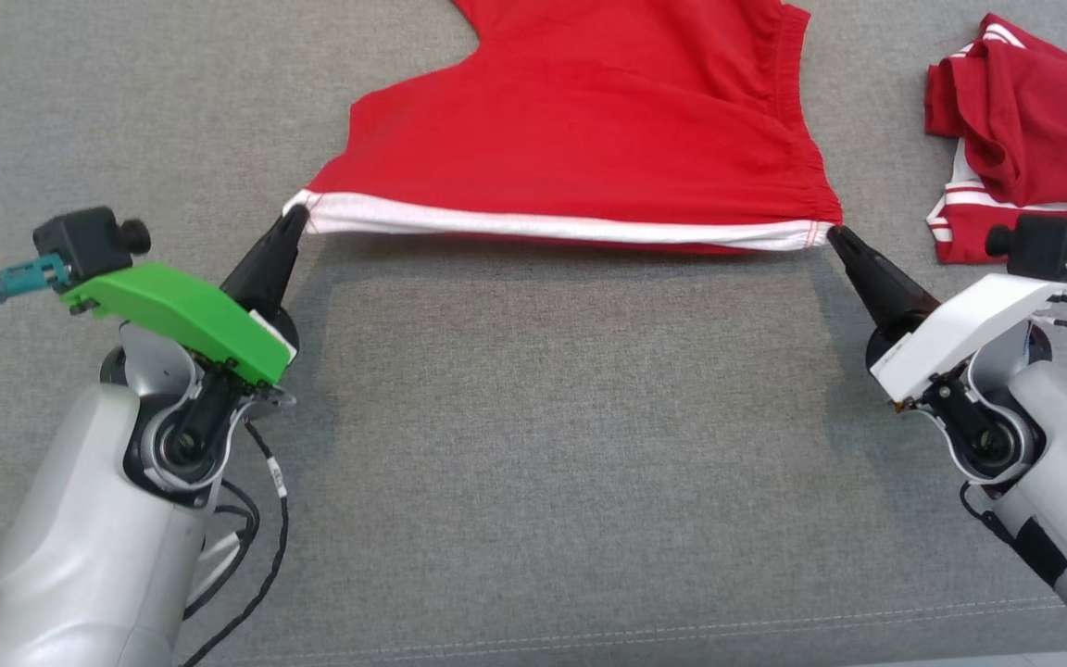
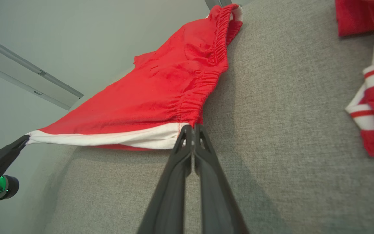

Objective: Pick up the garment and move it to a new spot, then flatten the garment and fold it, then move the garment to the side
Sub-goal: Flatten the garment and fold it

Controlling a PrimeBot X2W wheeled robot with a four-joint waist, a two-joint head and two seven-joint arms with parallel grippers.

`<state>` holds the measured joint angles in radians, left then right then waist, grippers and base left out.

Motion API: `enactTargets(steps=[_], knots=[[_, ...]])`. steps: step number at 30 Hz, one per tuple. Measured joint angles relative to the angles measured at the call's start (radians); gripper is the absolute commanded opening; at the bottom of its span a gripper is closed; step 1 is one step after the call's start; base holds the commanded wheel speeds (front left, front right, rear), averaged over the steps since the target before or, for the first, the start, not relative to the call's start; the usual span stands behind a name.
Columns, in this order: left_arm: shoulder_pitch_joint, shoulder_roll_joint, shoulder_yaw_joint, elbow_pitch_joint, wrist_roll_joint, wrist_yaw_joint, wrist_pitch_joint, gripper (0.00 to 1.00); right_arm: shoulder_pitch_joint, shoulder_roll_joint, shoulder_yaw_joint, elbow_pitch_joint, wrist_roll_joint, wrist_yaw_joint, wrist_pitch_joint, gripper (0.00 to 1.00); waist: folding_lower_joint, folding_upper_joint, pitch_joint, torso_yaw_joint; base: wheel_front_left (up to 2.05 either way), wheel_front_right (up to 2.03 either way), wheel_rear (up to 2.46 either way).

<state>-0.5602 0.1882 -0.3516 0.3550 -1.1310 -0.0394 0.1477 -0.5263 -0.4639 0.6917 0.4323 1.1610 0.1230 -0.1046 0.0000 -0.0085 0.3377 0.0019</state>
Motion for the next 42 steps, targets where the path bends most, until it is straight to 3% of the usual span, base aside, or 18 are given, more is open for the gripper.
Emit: enactTargets(steps=[7, 22, 30, 42], knots=[[0.091, 0.034, 0.014, 0.018, 0.018, -0.032, -0.060, 0.00, 0.025, 0.040, 0.039, -0.025, 0.017, 0.000, -0.031, 0.00, 0.0000, 0.0000, -0.059, 0.016, 0.00, 0.00, 0.00], [0.260, 0.053, -0.043, 0.006, 0.051, -0.058, -0.106, 0.00, 0.166, -0.031, 0.152, -0.076, 0.019, 0.000, -0.055, 0.00, 0.0000, 0.0000, -0.181, 0.005, 0.00, 0.00, 0.00], [0.346, 0.086, -0.071, -0.017, 0.109, -0.058, -0.130, 0.00, 0.238, -0.043, 0.162, -0.122, 0.049, 0.000, -0.090, 0.00, -0.0001, 0.0000, -0.221, -0.001, 0.00, 0.00, 0.00], [0.482, 0.048, -0.055, -0.069, 0.077, -0.048, -0.185, 0.00, 0.362, -0.086, 0.163, -0.175, 0.081, 0.000, -0.124, 0.00, 0.0000, 0.0000, -0.255, 0.008, 0.00, 0.00, 0.00]])
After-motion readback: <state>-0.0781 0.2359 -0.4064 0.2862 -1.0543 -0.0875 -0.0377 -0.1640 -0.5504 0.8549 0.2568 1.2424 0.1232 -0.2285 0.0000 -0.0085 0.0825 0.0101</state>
